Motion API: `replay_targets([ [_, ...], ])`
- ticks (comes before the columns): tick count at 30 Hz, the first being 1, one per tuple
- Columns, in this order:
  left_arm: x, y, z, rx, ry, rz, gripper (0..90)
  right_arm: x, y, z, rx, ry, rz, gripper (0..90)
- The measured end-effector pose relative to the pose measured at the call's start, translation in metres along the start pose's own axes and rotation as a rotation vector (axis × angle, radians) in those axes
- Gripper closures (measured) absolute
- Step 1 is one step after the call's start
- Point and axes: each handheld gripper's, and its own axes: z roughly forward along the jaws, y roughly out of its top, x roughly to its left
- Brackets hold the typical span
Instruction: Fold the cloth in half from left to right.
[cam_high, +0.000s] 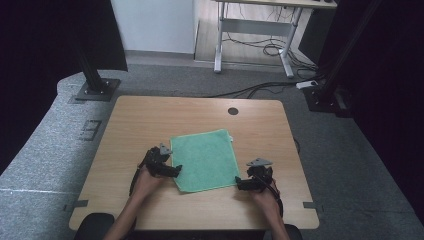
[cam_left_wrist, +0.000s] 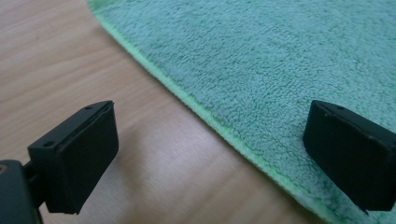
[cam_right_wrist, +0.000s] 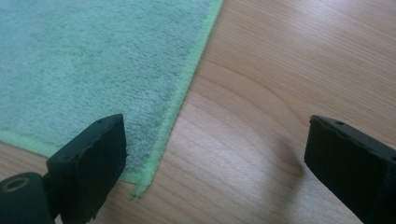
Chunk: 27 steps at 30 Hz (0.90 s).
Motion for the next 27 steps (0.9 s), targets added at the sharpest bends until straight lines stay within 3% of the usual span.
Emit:
replay_targets([
  [8,-0.018,-0.006,-0.007,0.004,-0.020,0.016,3.4,-0.015,-0.002,0.000,-0.009,-0.014,0.031,6.5],
  [16,-0.031,-0.009,-0.009,0.001,-0.063,0.036,3.3,-0.031,-0.006,0.002,-0.024,-0.020,0.098,6.5],
  [20,-0.022,-0.007,-0.015,-0.017,-0.042,0.013,2.7,-0.031,-0.008,0.003,-0.034,-0.018,0.102,5.7],
  [27,0.013,-0.003,-0.026,-0.045,0.016,-0.055,0.1,-0.032,-0.010,0.003,-0.055,-0.019,0.102,3.9],
])
